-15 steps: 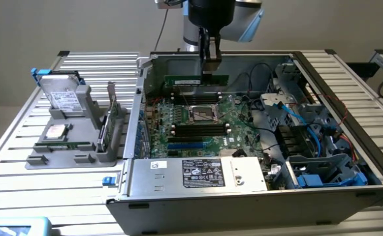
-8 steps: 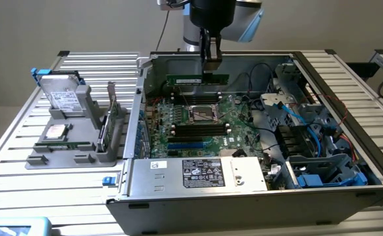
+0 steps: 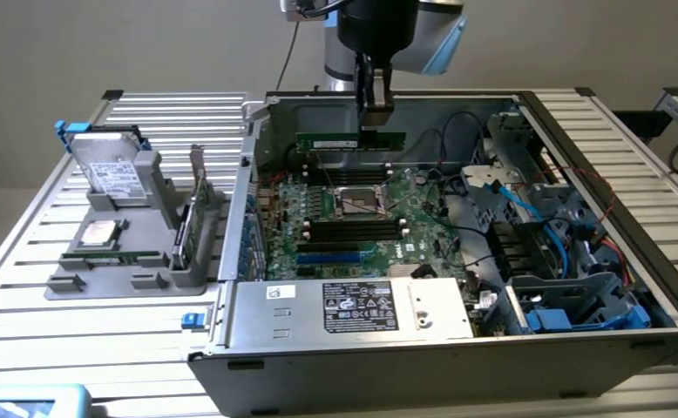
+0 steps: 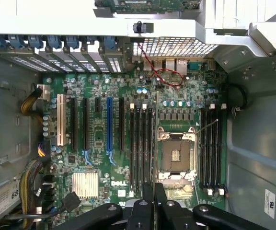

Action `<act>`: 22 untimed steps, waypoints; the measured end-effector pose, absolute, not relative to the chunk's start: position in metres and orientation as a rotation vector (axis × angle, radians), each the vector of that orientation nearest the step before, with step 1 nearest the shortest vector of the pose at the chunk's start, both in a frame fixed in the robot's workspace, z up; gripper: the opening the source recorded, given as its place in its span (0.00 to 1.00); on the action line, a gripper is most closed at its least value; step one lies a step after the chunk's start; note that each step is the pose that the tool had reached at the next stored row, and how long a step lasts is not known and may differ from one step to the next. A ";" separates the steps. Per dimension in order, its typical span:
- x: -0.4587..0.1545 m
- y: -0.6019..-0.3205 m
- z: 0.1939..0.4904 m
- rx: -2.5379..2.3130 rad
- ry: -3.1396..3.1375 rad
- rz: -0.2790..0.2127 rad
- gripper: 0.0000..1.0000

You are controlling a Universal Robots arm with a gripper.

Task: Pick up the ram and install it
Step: 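Insert the ram into the slot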

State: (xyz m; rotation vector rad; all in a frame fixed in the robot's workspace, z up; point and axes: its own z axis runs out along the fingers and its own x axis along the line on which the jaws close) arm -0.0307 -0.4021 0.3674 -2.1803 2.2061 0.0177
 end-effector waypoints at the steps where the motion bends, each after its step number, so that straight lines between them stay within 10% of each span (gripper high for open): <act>1: -0.031 -0.402 0.367 -2.180 2.206 0.018 0.13; 22: -0.025 -0.397 0.361 -2.195 2.208 0.000 0.13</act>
